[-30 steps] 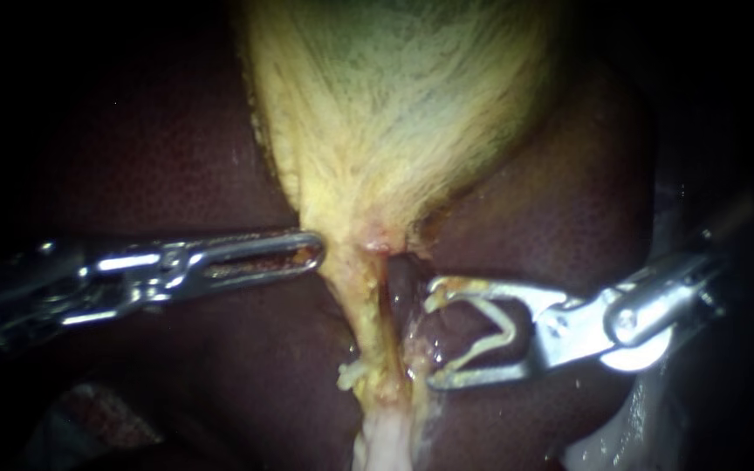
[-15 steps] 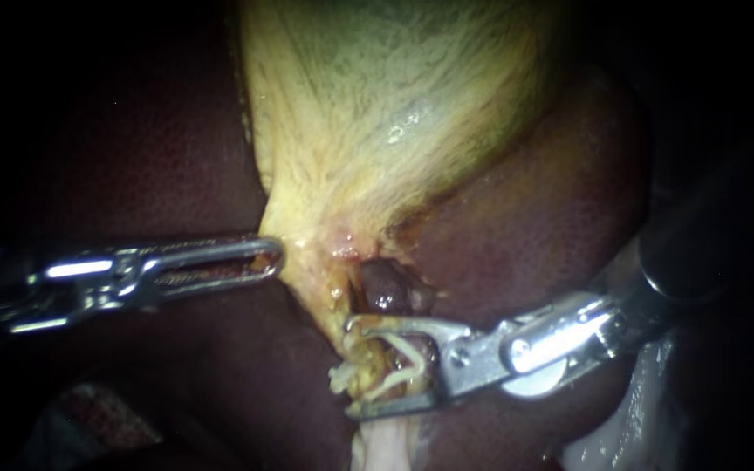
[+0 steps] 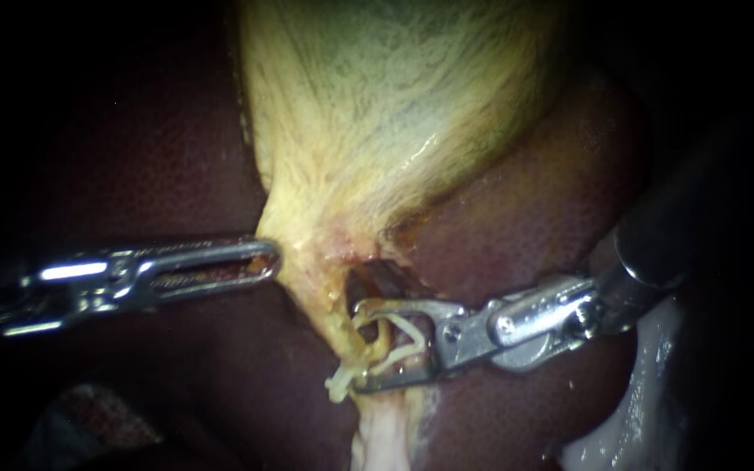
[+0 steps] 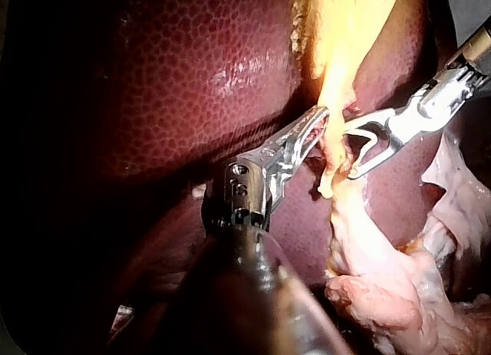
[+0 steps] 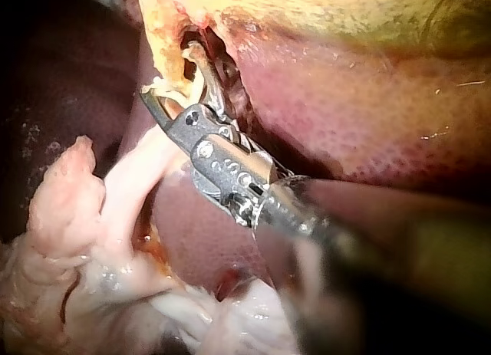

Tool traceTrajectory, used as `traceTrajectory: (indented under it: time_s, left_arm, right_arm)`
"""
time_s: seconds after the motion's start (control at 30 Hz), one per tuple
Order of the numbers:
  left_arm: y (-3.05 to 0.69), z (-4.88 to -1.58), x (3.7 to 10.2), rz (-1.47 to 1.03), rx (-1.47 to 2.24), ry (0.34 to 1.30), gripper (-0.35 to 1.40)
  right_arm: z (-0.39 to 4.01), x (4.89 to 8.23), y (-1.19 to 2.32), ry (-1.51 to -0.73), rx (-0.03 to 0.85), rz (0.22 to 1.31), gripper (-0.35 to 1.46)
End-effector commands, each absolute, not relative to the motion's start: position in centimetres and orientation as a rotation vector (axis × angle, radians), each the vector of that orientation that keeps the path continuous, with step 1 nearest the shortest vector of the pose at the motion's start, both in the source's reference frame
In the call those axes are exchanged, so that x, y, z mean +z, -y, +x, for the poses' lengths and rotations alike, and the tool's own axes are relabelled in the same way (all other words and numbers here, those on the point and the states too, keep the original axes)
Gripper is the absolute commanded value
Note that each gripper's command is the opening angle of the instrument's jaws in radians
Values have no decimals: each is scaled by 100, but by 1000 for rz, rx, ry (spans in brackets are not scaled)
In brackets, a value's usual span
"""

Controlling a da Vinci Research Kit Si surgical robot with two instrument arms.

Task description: Clipping second clip left tube

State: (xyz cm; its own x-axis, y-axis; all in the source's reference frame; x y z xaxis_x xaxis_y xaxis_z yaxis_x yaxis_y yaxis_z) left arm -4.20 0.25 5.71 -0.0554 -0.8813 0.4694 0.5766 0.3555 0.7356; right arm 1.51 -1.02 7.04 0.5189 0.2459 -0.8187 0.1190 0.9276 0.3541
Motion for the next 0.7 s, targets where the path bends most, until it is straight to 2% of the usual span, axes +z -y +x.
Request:
traceTrajectory:
  time_s: [0.03, 0.3, 0.43, 0.7]
  left_arm:
    - [-25, -421, 570, 357, -1229, 1083, -35]
    - [-27, -428, 571, 352, -1234, 1082, -35]
    - [-28, -432, 572, 358, -1231, 1087, -35]
    - [-28, -434, 572, 360, -1230, 1087, -35]
  right_arm:
    - [155, 705, 104, -1029, 78, 391, 58]
    - [181, 705, 123, -1026, 84, 386, 58]
    - [190, 704, 130, -996, 84, 403, 54]
    - [190, 711, 128, -975, 78, 407, 51]
